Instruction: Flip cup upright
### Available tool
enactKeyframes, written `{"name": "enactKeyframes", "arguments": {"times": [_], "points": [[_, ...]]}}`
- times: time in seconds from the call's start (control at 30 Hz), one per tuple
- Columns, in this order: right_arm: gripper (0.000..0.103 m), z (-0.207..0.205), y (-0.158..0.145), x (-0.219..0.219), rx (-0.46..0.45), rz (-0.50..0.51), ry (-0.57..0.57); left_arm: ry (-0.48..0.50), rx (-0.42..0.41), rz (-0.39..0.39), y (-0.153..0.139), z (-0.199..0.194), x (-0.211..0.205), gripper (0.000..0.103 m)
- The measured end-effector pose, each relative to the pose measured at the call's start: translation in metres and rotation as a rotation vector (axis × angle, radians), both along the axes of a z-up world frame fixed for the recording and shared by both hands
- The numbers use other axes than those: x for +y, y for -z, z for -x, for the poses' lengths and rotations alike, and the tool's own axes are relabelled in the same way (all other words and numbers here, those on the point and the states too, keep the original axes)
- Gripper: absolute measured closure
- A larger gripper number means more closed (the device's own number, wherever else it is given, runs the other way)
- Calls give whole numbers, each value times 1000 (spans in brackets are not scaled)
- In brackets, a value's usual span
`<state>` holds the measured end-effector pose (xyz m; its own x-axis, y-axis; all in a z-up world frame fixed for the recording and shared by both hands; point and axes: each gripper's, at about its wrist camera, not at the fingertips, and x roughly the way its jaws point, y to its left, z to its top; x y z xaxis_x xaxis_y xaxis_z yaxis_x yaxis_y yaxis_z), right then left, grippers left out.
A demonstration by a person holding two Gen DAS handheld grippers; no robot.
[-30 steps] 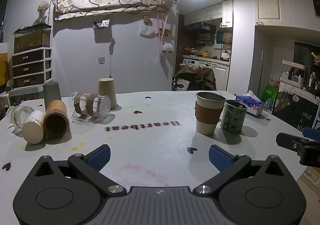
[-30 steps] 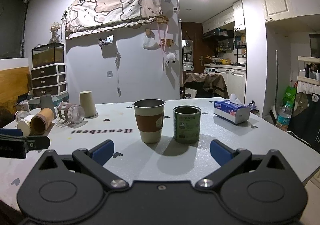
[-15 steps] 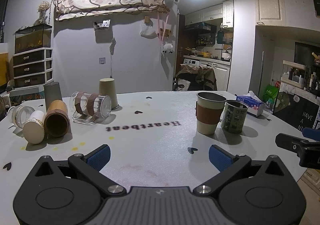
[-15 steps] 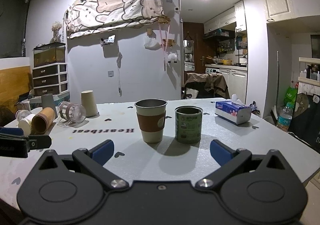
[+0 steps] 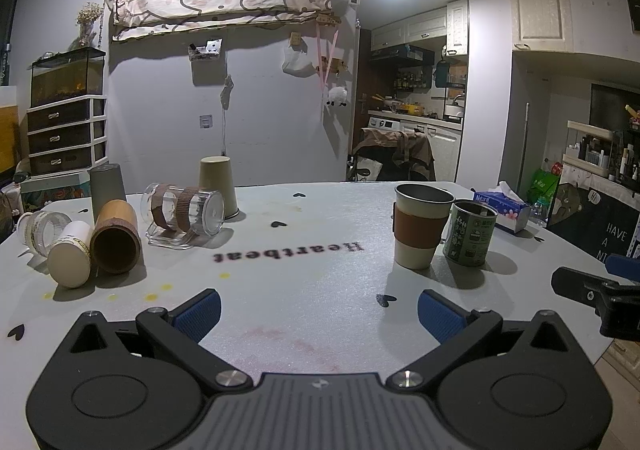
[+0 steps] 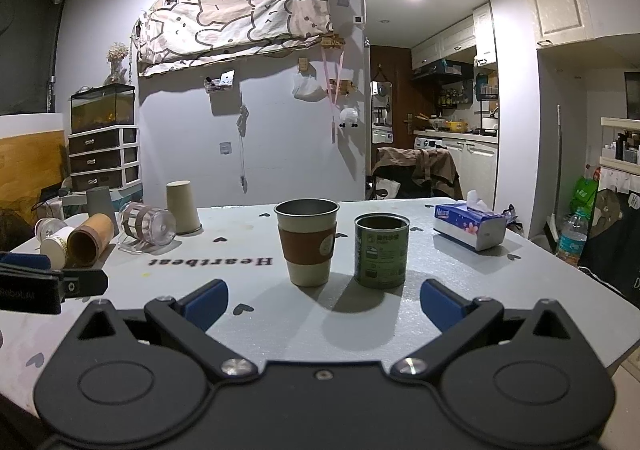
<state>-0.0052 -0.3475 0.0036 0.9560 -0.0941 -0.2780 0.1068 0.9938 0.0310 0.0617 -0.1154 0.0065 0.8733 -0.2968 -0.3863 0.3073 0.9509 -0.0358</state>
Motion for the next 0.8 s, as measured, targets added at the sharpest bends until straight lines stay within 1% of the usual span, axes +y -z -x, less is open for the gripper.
{"name": "enactKeyframes", "arguments": {"times": [0.8], "points": [[0, 0, 0, 1, -4, 2, -5, -3, -2, -1, 0, 1, 1, 0]]}}
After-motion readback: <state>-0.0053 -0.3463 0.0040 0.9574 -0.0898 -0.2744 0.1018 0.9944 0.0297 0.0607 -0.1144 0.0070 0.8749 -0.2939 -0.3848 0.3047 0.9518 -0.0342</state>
